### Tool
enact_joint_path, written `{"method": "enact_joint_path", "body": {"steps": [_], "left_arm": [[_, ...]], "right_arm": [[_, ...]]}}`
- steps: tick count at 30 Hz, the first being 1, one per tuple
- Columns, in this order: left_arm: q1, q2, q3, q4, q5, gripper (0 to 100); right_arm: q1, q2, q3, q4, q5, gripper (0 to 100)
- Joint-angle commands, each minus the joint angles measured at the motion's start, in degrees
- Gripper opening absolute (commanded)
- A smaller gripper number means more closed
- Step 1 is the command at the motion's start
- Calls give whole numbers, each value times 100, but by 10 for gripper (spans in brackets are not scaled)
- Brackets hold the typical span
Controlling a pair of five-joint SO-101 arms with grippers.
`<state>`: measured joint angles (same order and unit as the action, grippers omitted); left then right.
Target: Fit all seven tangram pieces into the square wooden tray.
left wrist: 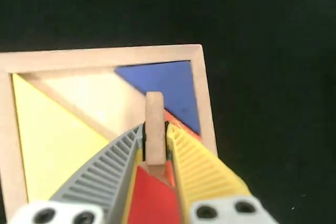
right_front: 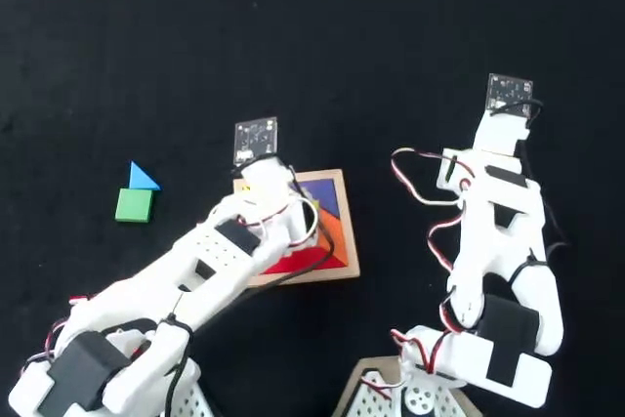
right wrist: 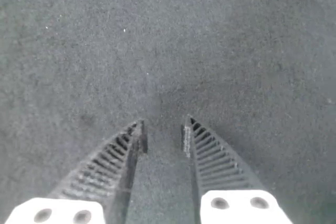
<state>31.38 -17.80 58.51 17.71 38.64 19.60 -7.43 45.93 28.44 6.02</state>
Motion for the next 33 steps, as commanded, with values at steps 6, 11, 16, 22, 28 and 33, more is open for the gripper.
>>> {"method": "enact_joint_path", "body": {"steps": [6, 11, 16, 22, 28, 33], "left_arm": [[136, 255, -251, -149, 44, 33], [154, 747, -602, 18, 44, 33], [154, 686, -796, 281, 44, 34], [154, 712, -734, 299, 53, 141], [110, 668, -708, 299, 44, 134], [-101, 659, -716, 308, 9, 134]], "right_arm": [[44, 4, -40, -123, 35, 124], [44, 4, -40, -123, 35, 124], [44, 4, -40, -123, 35, 124], [44, 4, -40, -123, 35, 124], [44, 4, -40, -123, 35, 124], [44, 4, -40, -123, 35, 124]]}}
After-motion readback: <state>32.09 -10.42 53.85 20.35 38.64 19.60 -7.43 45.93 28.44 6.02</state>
